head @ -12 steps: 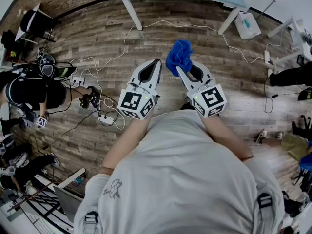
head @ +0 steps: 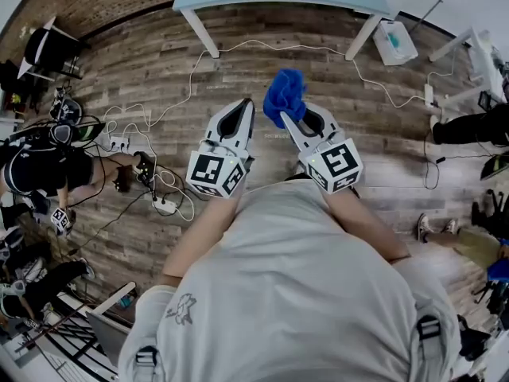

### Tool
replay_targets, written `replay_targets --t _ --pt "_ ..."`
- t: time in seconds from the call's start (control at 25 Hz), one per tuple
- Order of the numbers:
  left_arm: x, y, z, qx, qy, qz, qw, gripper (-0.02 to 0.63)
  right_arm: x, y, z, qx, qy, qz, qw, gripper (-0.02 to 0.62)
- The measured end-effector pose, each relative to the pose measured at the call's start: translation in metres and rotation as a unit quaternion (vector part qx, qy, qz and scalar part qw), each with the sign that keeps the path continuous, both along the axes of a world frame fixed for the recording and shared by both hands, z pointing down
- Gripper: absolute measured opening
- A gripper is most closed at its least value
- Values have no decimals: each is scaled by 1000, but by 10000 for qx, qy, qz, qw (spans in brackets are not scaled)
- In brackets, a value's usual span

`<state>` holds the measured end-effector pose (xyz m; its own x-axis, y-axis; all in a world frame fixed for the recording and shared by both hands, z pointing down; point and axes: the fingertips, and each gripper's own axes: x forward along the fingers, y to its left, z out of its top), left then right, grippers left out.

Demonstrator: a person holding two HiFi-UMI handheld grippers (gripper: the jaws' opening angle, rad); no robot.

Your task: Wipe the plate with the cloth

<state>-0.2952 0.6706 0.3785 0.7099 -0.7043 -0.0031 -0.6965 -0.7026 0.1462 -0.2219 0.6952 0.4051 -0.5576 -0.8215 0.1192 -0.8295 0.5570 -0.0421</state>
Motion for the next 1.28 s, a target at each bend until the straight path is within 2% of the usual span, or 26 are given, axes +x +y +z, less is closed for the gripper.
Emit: replay_targets --t 0.16,0.36,0.6,0.96,1.28 --pt "33 -26 6 -107 49 -59 9999 6 31 -23 -3 50 8 -188 9998 78" --pt "91 -56 5 -187 84 -158 9997 6 94 -47 -3 -40 -19 -277 9996 78" --pt "150 -76 4 -245 60 151 9996 6 144 -67 2 -160 -85 -95 9998 78" --pt "183 -122 6 -177 66 253 9995 6 182 -100 7 -158 -144 153 9997 78" --pt "189 -200 11 -254 98 366 9990 6 185 -171 7 -130 -134 266 9995 78"
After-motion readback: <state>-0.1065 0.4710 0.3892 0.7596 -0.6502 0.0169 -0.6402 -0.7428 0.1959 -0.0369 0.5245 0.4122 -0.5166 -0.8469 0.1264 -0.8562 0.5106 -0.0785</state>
